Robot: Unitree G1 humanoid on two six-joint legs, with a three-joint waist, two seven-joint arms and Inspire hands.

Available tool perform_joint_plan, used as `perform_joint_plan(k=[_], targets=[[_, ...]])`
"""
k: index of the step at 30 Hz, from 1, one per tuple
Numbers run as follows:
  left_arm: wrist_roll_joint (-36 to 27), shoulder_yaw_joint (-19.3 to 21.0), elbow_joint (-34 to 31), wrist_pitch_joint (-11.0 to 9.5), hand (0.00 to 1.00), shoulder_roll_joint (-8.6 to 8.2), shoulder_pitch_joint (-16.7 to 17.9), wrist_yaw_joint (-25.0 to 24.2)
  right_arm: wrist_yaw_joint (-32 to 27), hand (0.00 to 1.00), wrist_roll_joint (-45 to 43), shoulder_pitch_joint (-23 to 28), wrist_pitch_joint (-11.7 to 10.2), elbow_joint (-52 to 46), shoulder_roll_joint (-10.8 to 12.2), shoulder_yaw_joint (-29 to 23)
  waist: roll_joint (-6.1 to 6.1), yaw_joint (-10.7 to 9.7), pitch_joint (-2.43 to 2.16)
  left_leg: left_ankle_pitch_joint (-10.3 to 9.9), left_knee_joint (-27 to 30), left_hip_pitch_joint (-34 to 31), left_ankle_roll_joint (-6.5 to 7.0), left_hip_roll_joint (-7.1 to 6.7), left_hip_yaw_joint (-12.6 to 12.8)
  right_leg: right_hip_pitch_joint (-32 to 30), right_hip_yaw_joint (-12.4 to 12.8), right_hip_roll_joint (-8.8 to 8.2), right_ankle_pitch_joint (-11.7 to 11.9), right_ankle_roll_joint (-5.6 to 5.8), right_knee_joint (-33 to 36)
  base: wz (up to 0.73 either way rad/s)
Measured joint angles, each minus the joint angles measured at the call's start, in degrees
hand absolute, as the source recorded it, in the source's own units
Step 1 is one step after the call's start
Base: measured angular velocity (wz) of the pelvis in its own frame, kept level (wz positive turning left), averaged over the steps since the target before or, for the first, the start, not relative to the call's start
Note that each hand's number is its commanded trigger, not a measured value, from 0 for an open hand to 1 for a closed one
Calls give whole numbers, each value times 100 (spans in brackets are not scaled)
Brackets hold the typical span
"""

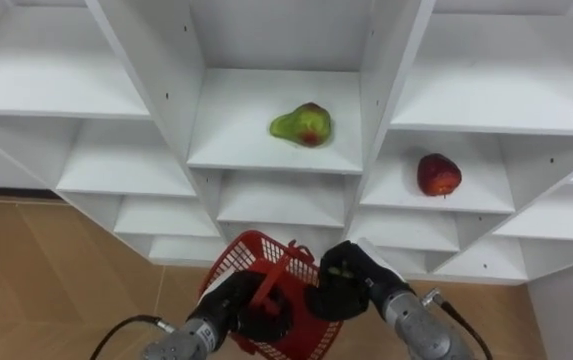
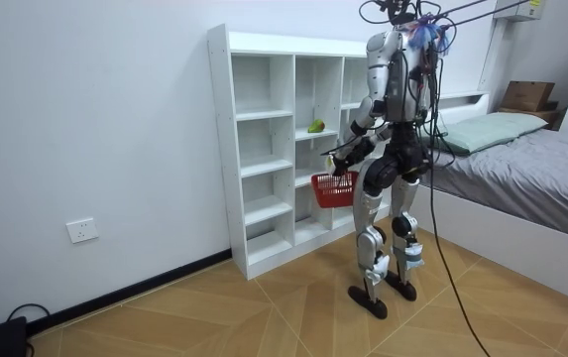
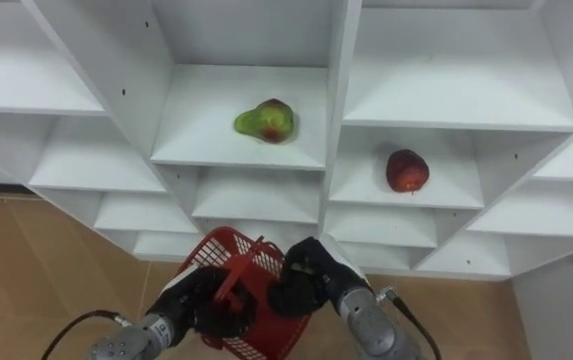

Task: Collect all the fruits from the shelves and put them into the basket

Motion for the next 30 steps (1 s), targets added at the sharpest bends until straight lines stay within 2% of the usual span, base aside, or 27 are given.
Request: perform_joint_plan(k=[5,15,17,21,22,25,26,27,28,30], targets=[[-1,-115,-71,0,100,82,-18,-25,14,100,-45,-2,0,6,0,93,-8,-7,2,1,2,-23,-1,0,4,-18,-5,-1,0,0,0,0],[-1,-223,-527,-19,100,129,-24,-117,20,100,-53,-24,0,7,-10,242,-69,-17,9,3,25,-28,1,-2,10,-14,-7,-5,0,0,7,0],[-2,-225,-572,-111,100,118,-28,-117,20,100,-53,-25,0,7,-9,243,-72,-14,8,3,31,-24,1,-2,10,-12,-5,-6,0,0,18,0],[0,-322,-628,-143,100,110,-27,-121,25,100,-53,-22,0,7,-2,325,-71,-13,8,4,38,-19,2,0,13,-12,-4,-6,0,0,32,0],[4,-336,-632,-143,100,100,-26,-132,24,65,-53,-23,0,7,-2,346,-71,-13,8,4,42,-19,2,0,11,-13,-5,-7,0,0,36,0],[5,-338,-660,-143,100,101,-27,-136,31,59,-52,-24,1,7,-4,350,-69,-9,7,4,65,-24,2,5,6,-25,-6,-9,-1,0,80,0],[5,-337,-666,-146,100,100,-28,-136,44,35,-53,-25,1,7,-2,349,-68,-9,7,4,74,-24,3,5,8,-26,-5,-10,-1,1,87,0],[5,-337,-666,-146,100,100,-28,-135,55,15,-53,-26,1,7,-2,348,-68,-9,7,4,76,-24,3,4,8,-26,-4,-10,-1,1,87,0],[5,-336,-665,-145,100,109,-27,-135,86,0,-52,-26,1,7,-4,347,-67,-9,7,4,81,-25,3,4,7,-25,-3,-11,-1,1,88,0],[11,-330,-664,-144,100,129,-22,-126,132,0,-57,-26,1,7,-9,345,-60,-10,7,4,86,-26,3,5,2,-23,-3,-9,-1,1,91,0]])
